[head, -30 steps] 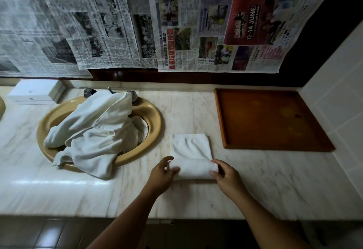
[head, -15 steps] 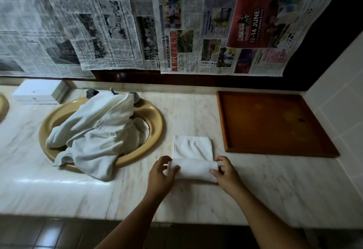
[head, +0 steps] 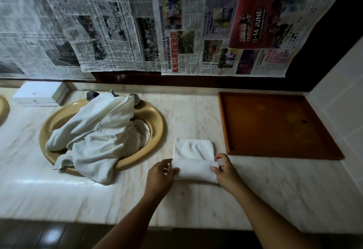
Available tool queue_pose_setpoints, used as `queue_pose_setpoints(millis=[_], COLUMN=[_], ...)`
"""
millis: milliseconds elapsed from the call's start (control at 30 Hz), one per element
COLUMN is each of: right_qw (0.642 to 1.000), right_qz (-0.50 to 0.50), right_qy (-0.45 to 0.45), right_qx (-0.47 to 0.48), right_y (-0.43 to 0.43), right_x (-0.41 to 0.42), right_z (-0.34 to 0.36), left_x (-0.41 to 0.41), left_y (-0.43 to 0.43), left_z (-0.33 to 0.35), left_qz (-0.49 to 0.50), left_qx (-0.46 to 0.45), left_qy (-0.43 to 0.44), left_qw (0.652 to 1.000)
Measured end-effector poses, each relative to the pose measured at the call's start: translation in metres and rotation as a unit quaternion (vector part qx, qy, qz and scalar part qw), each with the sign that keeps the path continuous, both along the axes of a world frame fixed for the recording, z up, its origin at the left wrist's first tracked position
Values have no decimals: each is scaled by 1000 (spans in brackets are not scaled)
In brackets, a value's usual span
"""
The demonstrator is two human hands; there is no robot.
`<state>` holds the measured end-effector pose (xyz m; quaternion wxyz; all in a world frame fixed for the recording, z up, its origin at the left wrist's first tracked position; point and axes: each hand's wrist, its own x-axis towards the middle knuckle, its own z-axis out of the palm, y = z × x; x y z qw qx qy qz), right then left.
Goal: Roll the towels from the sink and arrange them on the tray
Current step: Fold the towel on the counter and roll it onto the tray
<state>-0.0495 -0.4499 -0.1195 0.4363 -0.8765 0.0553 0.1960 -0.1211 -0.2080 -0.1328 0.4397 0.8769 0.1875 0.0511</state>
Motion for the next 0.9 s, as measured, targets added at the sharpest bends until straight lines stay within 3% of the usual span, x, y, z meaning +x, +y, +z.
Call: queue_pose_setpoints(millis=[267, 467, 733, 900], right_qw=[997, 981, 994, 998], right_qz=[-33, -45, 34, 42], right_qy=[-52, -186, -96, -40], right_qx=[-45, -21, 26, 37], right_y=[11, 7, -12, -19], right_x=[7, -10, -5, 6], right_z=[5, -8, -17, -11], left_x=[23, 34, 45, 41], left_y=[2, 3, 4, 4], left_z=[-5, -8, -11, -12], left_qz=[-15, -16, -10, -9], left_qx=[58, 75, 52, 24], left_qy=[49, 56, 83, 13], left_qw=[997, 996, 995, 1000])
